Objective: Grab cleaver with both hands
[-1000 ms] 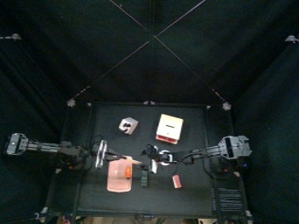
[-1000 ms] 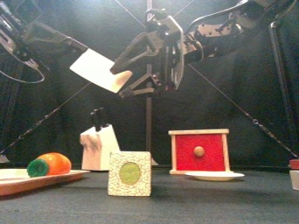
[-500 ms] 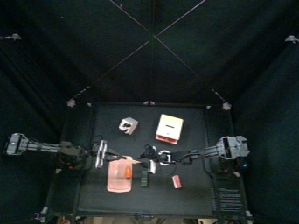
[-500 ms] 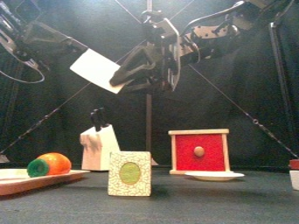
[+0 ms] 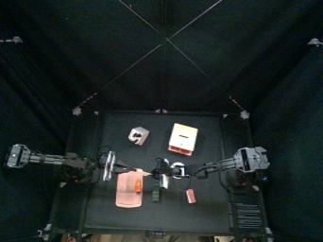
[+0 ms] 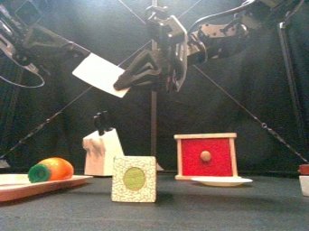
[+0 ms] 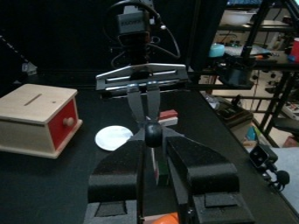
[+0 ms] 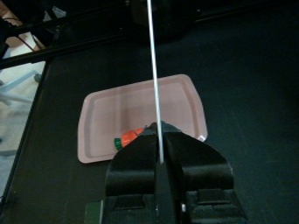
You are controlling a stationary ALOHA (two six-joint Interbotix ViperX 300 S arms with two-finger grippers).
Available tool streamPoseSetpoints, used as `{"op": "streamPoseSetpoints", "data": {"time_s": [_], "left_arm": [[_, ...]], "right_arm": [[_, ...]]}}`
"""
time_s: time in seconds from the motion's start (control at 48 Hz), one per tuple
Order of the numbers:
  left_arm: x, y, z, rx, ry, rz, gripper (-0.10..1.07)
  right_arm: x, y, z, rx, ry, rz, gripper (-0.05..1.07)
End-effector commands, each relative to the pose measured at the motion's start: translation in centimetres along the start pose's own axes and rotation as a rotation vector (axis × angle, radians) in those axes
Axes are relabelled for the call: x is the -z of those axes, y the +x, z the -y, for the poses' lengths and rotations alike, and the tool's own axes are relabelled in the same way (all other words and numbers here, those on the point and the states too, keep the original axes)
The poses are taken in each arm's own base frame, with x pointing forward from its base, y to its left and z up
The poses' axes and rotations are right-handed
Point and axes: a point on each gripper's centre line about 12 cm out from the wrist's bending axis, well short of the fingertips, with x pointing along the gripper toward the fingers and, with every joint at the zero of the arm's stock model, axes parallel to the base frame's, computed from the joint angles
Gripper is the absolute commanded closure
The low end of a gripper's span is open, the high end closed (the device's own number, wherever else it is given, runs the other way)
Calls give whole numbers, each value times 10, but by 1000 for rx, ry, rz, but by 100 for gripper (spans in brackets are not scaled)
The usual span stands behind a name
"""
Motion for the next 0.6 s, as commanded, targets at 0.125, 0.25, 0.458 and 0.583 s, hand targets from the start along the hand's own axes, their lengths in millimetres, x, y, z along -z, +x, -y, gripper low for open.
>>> {"op": "streamPoseSetpoints", "data": {"time_s": [0.125,0.25,0.458,0.583], "left_arm": [[12,0,2,-4,5,-94,43],[25,-3,4,-5,6,-191,43],[38,-6,6,-7,8,-293,43],[40,-6,7,-6,0,-306,43]], "right_arm": [[-25,-12,-7,-20,-11,68,76],[-21,-14,-6,-20,-16,59,76],[-19,-14,-6,-19,-16,55,76],[-17,-13,-6,-18,-16,50,76]]}}
